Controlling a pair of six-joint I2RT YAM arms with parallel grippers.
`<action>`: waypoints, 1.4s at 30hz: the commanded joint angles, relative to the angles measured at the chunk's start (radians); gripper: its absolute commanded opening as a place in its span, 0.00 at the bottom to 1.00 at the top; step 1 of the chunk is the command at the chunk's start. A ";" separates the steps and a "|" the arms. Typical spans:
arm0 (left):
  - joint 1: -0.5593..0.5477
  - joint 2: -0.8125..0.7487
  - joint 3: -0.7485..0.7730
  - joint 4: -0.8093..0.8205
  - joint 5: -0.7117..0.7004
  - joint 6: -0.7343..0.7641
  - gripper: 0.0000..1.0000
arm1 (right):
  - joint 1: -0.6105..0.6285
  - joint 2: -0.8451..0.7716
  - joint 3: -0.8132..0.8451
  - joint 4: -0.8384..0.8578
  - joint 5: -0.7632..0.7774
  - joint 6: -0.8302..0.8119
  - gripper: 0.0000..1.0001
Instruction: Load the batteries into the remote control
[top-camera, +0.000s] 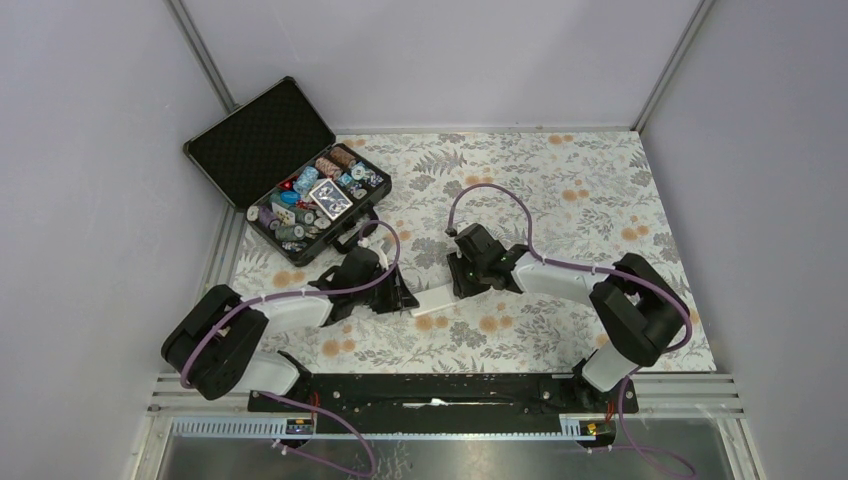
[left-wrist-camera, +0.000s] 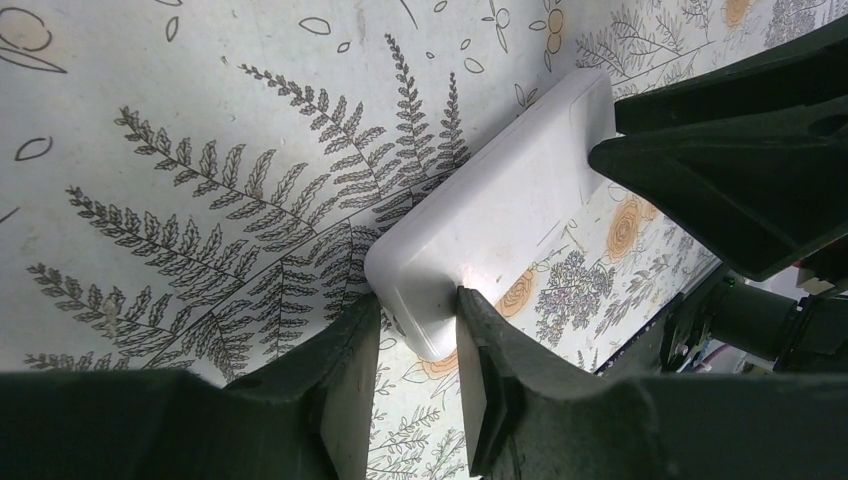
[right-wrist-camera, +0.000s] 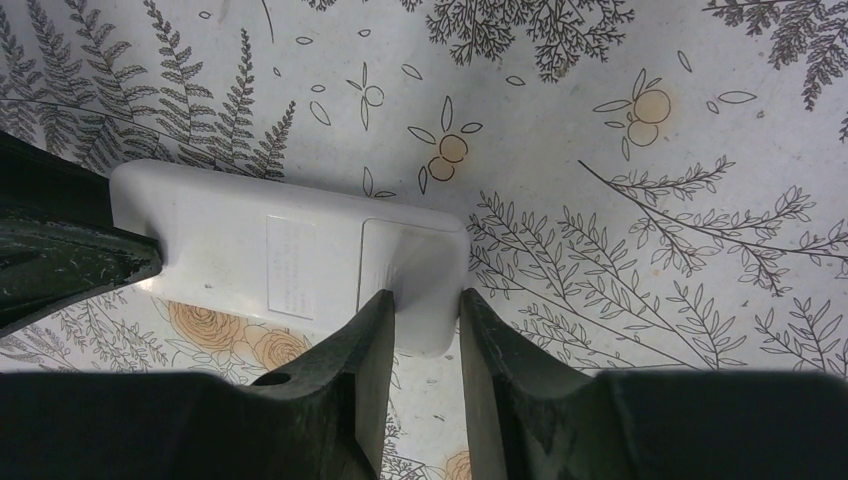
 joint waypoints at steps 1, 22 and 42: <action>-0.015 0.086 0.014 0.024 -0.013 0.038 0.32 | 0.028 0.061 -0.070 0.064 -0.160 0.055 0.33; -0.010 0.134 0.072 -0.021 -0.053 0.085 0.24 | 0.080 -0.005 -0.104 0.054 -0.118 0.079 0.37; -0.003 0.210 0.275 -0.154 -0.135 0.131 0.36 | 0.080 -0.237 -0.069 -0.065 0.066 -0.143 0.79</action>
